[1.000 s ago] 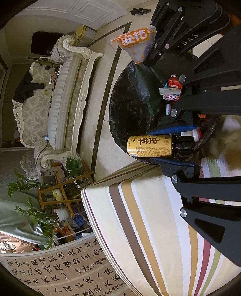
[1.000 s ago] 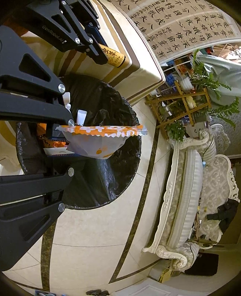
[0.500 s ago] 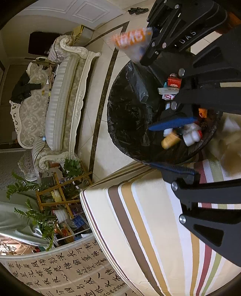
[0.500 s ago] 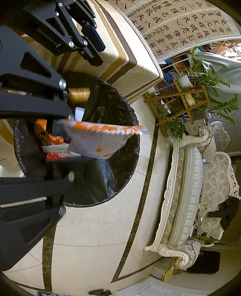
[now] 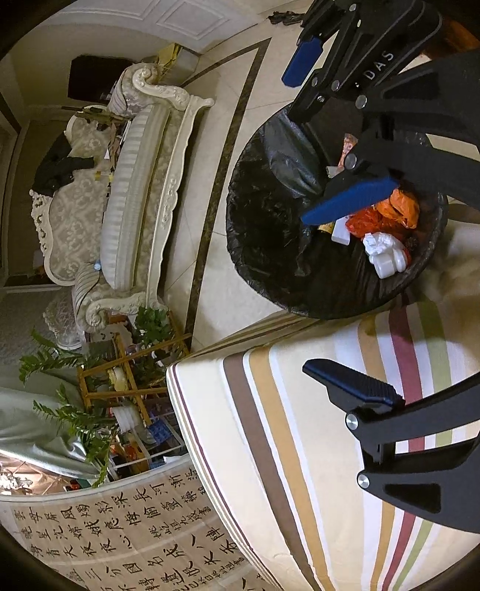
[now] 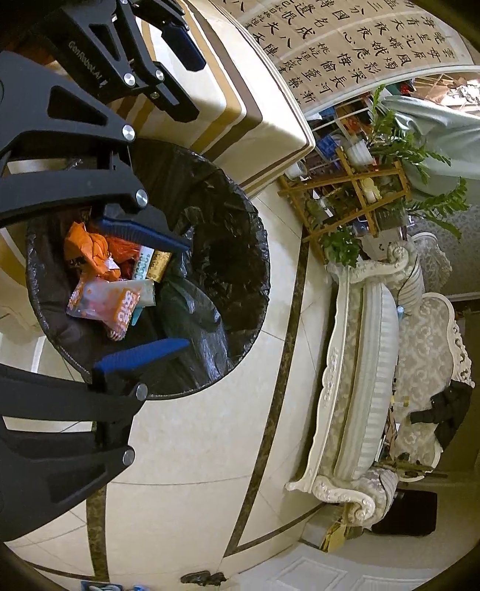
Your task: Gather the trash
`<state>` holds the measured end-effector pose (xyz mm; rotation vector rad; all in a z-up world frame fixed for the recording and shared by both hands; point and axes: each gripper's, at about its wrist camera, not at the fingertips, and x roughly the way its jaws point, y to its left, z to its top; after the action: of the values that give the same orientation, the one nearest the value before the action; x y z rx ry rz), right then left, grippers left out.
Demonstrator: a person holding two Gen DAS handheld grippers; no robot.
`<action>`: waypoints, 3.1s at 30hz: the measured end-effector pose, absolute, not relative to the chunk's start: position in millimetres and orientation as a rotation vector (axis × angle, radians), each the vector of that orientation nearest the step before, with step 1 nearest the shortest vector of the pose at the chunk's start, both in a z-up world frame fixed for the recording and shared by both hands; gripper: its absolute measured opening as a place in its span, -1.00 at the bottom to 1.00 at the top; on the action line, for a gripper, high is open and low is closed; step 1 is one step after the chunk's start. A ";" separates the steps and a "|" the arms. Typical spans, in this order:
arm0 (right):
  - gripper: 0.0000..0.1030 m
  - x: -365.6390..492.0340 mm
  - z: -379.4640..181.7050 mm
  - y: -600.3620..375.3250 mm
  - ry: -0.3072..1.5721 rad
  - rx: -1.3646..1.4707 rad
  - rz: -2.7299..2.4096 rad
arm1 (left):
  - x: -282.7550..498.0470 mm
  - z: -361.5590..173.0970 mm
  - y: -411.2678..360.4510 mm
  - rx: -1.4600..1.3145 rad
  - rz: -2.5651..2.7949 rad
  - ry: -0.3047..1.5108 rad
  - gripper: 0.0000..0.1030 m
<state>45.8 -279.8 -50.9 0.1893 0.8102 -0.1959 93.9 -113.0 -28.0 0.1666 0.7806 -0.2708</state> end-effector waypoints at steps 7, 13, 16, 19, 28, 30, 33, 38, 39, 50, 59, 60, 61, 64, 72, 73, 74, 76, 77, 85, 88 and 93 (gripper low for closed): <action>0.14 40.1 -45.7 -278.3 0.790 0.186 -0.221 | 90.3 -22.8 -103.7 0.147 -0.251 0.765 0.51; 0.26 31.7 -40.1 -275.6 0.772 0.186 -0.241 | 81.3 -17.9 -92.7 0.127 -0.242 0.756 0.54; 0.26 27.4 -35.7 -271.6 0.759 0.176 -0.242 | 74.9 -12.5 -88.7 0.121 -0.239 0.739 0.56; 0.29 20.9 -31.7 -268.1 0.746 0.163 -0.245 | 66.9 -6.8 -83.5 0.125 -0.228 0.717 0.59; 0.38 3.7 -20.3 -254.9 0.709 0.125 -0.248 | 47.8 3.9 -71.7 0.110 -0.227 0.677 0.61; 0.39 -0.5 -17.5 -251.9 0.702 0.117 -0.248 | 44.8 4.8 -69.5 0.110 -0.222 0.671 0.62; 0.39 -5.7 -14.5 -248.0 0.694 0.107 -0.249 | 42.0 5.8 -66.2 0.102 -0.218 0.667 0.62; 0.39 -11.4 -11.7 -243.3 0.683 0.086 -0.255 | 39.2 7.3 -62.3 0.091 -0.210 0.661 0.62; 0.40 -11.4 -11.8 -243.3 0.683 0.088 -0.255 | 39.4 7.7 -61.8 0.090 -0.209 0.660 0.62; 0.40 -13.8 -9.5 -243.1 0.679 0.088 -0.256 | 36.1 8.5 -61.3 0.089 -0.208 0.657 0.62; 0.40 -13.9 -10.1 -243.3 0.680 0.088 -0.256 | 36.0 8.1 -60.9 0.088 -0.208 0.657 0.62; 0.40 -14.0 -10.0 -243.2 0.679 0.088 -0.256 | 36.0 8.0 -60.9 0.088 -0.207 0.657 0.62; 0.40 -13.8 -10.5 -243.4 0.680 0.088 -0.256 | 36.3 8.0 -61.1 0.088 -0.206 0.658 0.62; 0.40 -14.4 -10.2 -243.0 0.679 0.088 -0.256 | 35.9 8.0 -60.6 0.088 -0.207 0.656 0.62; 0.40 -14.1 -11.1 -242.7 0.679 0.087 -0.256 | 35.0 8.0 -59.8 0.086 -0.206 0.658 0.62; 0.40 -14.7 -10.6 -242.5 0.679 0.086 -0.256 | 35.0 8.1 -59.8 0.086 -0.206 0.658 0.62; 0.40 -14.2 -11.0 -242.6 0.679 0.087 -0.256 | 35.0 8.1 -59.8 0.085 -0.206 0.657 0.62; 0.40 -14.1 -11.2 -242.5 0.679 0.088 -0.256 | 34.9 8.3 -60.0 0.086 -0.207 0.657 0.62; 0.40 -14.1 -11.2 -242.5 0.679 0.088 -0.256 | 34.9 8.2 -59.9 0.086 -0.207 0.656 0.62; 0.40 -14.9 -11.1 -242.1 0.679 0.087 -0.256 | 34.6 8.1 -60.1 0.086 -0.211 0.659 0.62; 0.40 -14.9 -11.1 -242.1 0.679 0.087 -0.257 | 34.6 8.3 -60.2 0.086 -0.209 0.658 0.62; 0.40 -14.1 -11.5 -242.4 0.679 0.087 -0.256 | 35.0 8.4 -60.2 0.085 -0.210 0.659 0.62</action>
<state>-14.1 -242.4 -11.5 0.0869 0.6793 -0.2565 35.0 -60.2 8.4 0.0854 0.6591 -0.2101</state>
